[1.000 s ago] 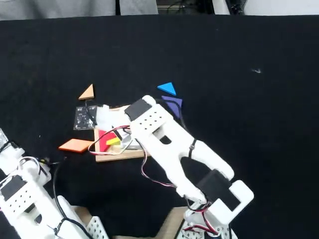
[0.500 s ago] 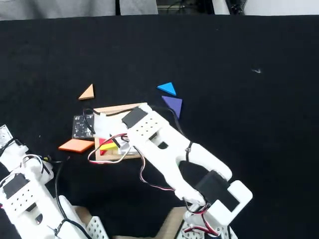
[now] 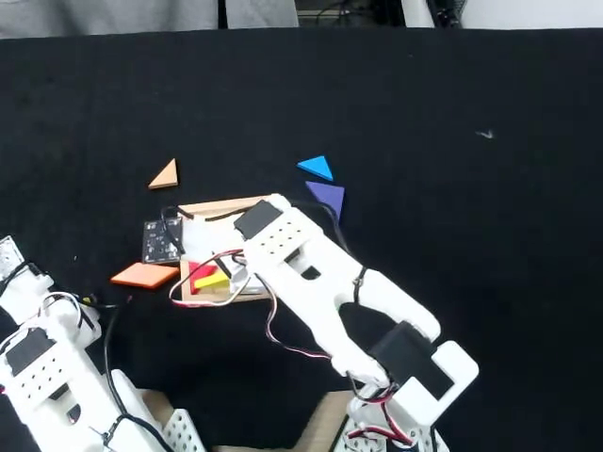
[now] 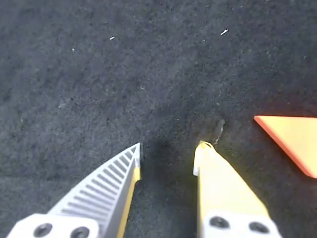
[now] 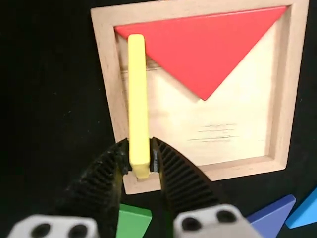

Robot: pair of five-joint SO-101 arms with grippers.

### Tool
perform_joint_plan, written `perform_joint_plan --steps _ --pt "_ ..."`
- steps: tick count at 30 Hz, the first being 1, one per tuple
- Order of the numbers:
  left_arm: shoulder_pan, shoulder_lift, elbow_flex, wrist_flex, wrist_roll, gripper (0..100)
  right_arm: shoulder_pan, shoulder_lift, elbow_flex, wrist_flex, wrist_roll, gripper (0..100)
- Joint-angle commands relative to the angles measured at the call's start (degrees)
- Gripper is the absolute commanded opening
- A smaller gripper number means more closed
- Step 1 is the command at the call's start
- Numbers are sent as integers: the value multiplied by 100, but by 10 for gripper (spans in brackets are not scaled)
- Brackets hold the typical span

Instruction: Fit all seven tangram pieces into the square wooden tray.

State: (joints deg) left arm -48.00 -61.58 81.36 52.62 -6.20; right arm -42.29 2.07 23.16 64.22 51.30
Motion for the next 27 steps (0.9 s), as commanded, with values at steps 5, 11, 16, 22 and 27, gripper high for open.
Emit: perform_joint_plan --steps 5,11,16,22,27 --pt "66 -88 -66 -114 53 188 44 -4 -84 396 545 11" --pt "66 -88 -66 -114 53 188 26 4 -57 211 281 11" --pt "66 -88 -66 -114 53 188 -79 4 48 246 246 12" --pt "66 -88 -66 -114 53 188 -299 4 101 202 246 12" --pt "66 -88 -66 -114 53 188 -290 4 110 202 246 12"
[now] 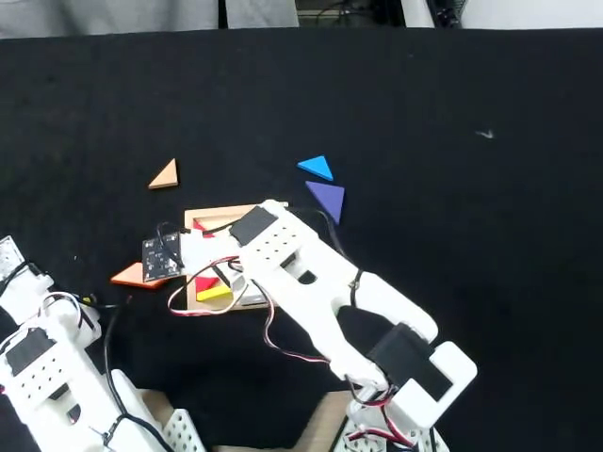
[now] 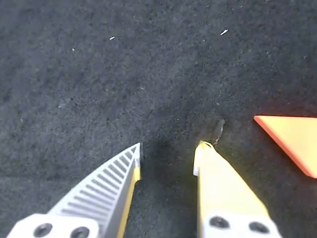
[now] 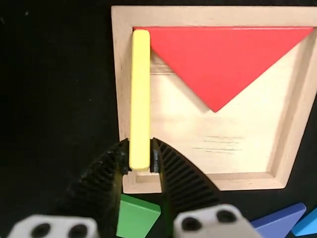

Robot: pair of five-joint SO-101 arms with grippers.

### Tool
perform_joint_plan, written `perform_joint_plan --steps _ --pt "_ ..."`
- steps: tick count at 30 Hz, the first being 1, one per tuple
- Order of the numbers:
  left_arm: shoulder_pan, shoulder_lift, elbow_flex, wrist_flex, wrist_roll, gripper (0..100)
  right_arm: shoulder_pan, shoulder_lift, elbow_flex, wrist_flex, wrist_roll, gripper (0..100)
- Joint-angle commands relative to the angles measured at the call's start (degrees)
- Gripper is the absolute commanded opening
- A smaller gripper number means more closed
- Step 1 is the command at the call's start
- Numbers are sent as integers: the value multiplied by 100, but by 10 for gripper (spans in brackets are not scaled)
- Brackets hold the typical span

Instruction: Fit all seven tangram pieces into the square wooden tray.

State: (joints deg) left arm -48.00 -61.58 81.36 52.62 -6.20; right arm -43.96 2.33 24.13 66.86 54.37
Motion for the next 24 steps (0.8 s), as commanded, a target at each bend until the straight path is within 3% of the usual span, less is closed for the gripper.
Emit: perform_joint_plan --steps 1,3,8,18,24 --pt "66 -88 -66 -114 53 188 -123 -22 31 -62 -62 12" --pt "66 -88 -66 -114 53 188 -114 -22 31 -26 -79 19" --pt "66 -88 -66 -114 53 188 0 -40 13 -18 -105 145" --pt "66 -88 -66 -114 53 188 387 -84 -286 -9 -114 126" --pt "66 -88 -66 -114 53 188 440 -84 -620 -62 -677 126"
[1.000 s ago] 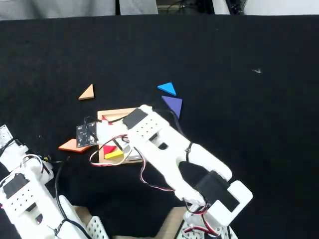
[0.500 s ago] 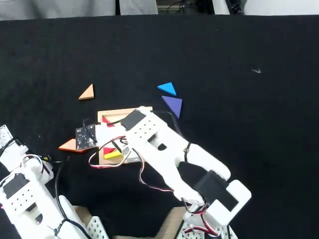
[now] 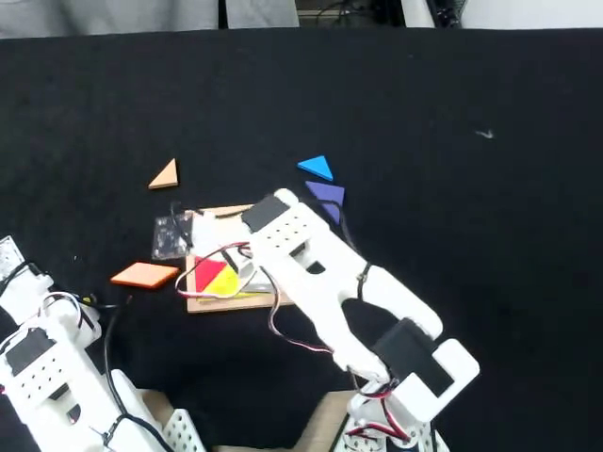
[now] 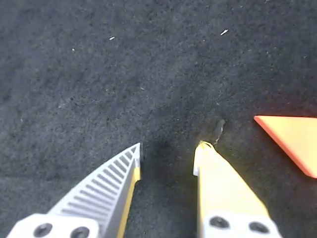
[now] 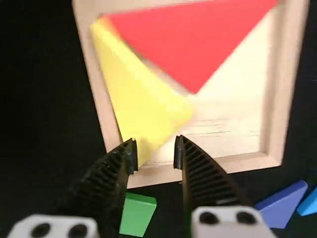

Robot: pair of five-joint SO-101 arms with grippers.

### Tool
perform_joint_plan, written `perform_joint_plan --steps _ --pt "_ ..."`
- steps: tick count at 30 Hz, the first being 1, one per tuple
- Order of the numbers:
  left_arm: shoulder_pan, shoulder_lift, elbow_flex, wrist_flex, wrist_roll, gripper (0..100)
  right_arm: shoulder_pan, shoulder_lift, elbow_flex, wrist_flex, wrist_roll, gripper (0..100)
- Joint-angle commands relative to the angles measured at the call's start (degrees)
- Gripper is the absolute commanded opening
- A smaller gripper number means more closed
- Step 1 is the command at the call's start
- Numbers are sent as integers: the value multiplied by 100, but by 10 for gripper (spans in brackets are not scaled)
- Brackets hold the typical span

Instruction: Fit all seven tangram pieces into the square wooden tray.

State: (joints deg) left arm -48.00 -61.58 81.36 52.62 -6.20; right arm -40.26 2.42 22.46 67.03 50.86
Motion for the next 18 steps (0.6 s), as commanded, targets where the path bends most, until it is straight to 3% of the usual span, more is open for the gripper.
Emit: perform_joint_plan --steps 1,7,10,18 --pt "66 -88 -66 -114 53 188 70 -84 -479 -88 -360 126" --pt "66 -88 -66 -114 53 188 70 -48 -505 -492 -404 119" --pt "66 -88 -66 -114 53 188 176 -31 -470 -1020 -888 8" --pt "66 -88 -66 -114 53 188 730 -22 189 -1987 -1108 11"
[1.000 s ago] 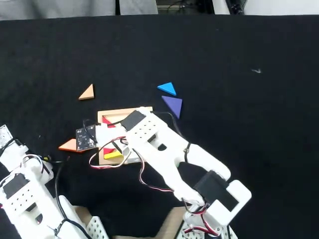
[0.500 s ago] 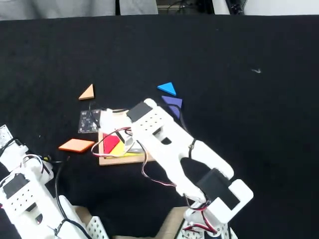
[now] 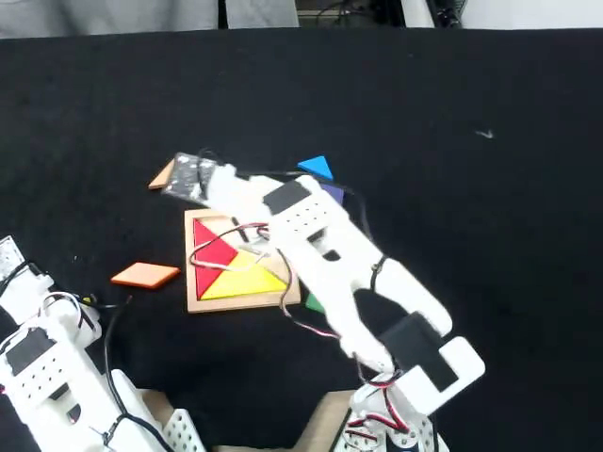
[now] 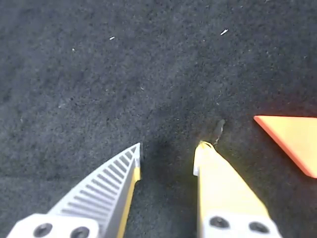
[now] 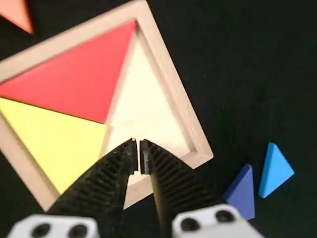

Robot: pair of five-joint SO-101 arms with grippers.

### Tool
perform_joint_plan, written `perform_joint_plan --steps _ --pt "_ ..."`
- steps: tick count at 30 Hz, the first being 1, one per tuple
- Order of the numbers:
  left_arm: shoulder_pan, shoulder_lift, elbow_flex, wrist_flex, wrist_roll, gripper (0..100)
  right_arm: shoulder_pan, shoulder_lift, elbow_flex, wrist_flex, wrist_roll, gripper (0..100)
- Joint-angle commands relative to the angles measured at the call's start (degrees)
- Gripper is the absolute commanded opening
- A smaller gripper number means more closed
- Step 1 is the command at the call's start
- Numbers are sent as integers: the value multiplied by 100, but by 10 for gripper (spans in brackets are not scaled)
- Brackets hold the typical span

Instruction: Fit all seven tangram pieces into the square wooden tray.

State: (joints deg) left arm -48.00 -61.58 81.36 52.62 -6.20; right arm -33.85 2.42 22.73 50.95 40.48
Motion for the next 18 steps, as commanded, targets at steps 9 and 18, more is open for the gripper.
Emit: perform_joint_plan --steps 9,18 --pt "66 -88 -66 -114 53 188 -193 673 119 -431 149 11" --pt "66 -88 -66 -114 53 188 -316 919 -22 -176 352 10"
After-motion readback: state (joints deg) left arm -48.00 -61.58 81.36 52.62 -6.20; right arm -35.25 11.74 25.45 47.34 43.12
